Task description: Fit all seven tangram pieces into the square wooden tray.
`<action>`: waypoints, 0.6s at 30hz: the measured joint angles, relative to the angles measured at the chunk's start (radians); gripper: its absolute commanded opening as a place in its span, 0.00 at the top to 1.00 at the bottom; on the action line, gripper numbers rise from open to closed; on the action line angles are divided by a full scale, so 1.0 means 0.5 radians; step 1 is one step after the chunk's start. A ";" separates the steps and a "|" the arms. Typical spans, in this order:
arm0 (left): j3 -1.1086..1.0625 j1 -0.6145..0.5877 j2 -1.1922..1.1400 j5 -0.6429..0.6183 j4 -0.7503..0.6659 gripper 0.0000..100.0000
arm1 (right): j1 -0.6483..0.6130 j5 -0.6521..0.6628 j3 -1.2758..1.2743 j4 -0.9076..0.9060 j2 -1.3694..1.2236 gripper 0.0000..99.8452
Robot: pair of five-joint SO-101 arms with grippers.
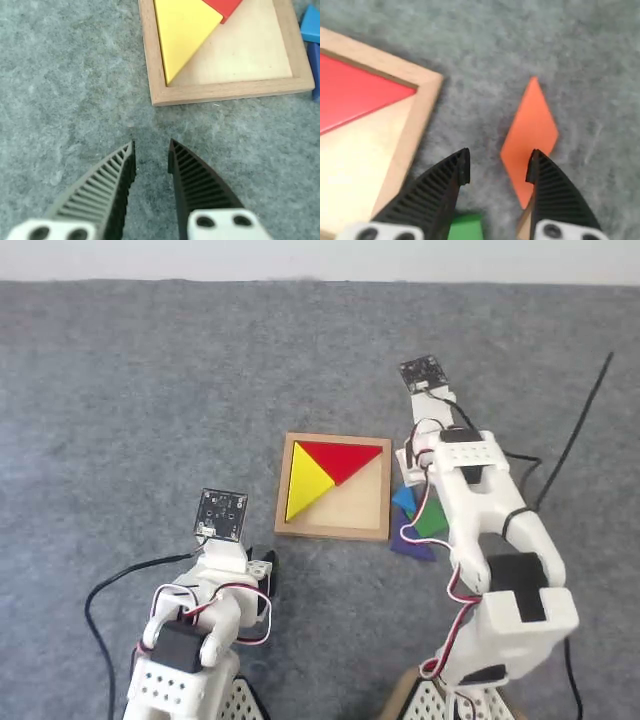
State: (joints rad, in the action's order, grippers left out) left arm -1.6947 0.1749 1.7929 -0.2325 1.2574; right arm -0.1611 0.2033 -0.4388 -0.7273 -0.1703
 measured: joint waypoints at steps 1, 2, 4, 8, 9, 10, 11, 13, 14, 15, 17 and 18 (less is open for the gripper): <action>0.000 0.000 0.000 0.000 0.000 0.89 | 0.003 0.000 0.025 0.000 -0.034 0.78; 0.000 0.000 0.000 0.000 0.000 0.89 | 0.009 0.000 0.055 0.000 -0.074 0.78; 0.000 0.000 0.000 0.000 0.000 0.89 | 0.006 0.000 0.141 0.003 -0.157 0.78; 0.000 0.000 0.000 0.000 0.000 0.89 | 0.083 0.000 0.387 -0.120 -0.347 0.78; 0.000 0.000 0.000 0.000 0.000 0.89 | 0.114 0.000 0.451 -0.181 -0.411 0.78; 0.000 0.000 0.000 0.000 0.000 0.89 | 0.132 -0.003 0.519 -0.221 -0.463 0.78; 0.000 0.000 0.000 0.000 0.000 0.89 | 0.147 0.000 0.583 -0.261 -0.503 0.78; 0.000 0.000 0.000 0.000 0.000 0.89 | 0.172 -0.003 0.675 -0.298 -0.568 0.78; 0.000 0.000 0.000 0.000 0.000 0.89 | 0.178 -0.009 0.712 -0.319 -0.592 0.78; 0.000 0.000 0.000 0.000 0.000 0.89 | 0.181 -0.018 0.743 -0.344 -0.605 0.78; 0.000 0.000 0.000 0.000 0.000 0.89 | 0.184 -0.021 0.776 -0.368 -0.617 0.78; 0.000 0.000 0.000 0.000 0.000 0.89 | 0.184 -0.025 0.779 -0.368 -0.617 0.78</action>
State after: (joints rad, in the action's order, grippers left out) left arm -1.6947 0.1749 1.7929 -0.2325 1.2574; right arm -0.0690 0.1910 -0.0491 -0.9114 -0.4787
